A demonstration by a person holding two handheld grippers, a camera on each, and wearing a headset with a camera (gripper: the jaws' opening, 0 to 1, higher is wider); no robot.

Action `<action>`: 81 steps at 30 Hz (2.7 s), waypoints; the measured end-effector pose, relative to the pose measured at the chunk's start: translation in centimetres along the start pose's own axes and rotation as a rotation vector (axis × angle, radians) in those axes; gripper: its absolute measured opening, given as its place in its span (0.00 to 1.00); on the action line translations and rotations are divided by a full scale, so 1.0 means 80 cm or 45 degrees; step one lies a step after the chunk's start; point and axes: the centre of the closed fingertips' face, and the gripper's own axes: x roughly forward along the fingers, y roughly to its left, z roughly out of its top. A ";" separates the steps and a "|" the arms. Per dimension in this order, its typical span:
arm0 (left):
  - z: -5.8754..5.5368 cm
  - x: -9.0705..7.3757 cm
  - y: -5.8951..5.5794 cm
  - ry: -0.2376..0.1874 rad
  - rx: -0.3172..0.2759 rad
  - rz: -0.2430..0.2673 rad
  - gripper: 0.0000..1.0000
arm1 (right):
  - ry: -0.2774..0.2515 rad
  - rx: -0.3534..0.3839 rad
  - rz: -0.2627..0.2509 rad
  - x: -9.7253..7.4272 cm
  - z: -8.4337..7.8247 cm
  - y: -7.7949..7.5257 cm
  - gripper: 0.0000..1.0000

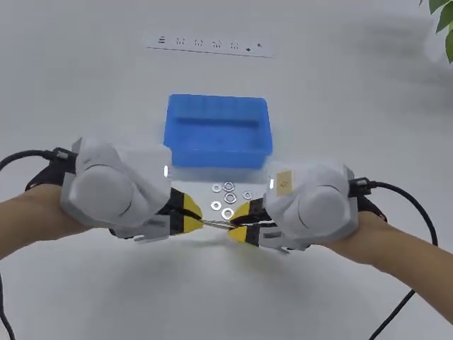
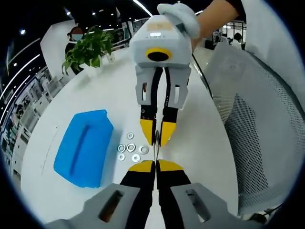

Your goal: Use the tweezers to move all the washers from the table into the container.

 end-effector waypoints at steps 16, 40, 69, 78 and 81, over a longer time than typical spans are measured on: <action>0.075 0.006 -0.009 -0.278 0.048 0.003 0.04 | -0.111 -0.062 -0.033 -0.021 0.004 0.000 0.08; 0.091 0.000 -0.010 -0.391 -0.102 0.012 0.03 | -0.182 0.065 -0.061 -0.027 0.013 0.009 0.09; 0.087 -0.033 -0.016 -0.444 -0.116 0.059 0.04 | -0.229 0.060 -0.078 -0.027 0.044 0.020 0.11; 0.085 -0.033 -0.016 -0.443 -0.112 0.043 0.04 | -0.237 0.105 -0.064 -0.027 0.041 0.020 0.13; 0.085 -0.032 -0.015 -0.443 -0.108 0.038 0.04 | -0.199 0.097 -0.078 -0.025 0.030 0.019 0.19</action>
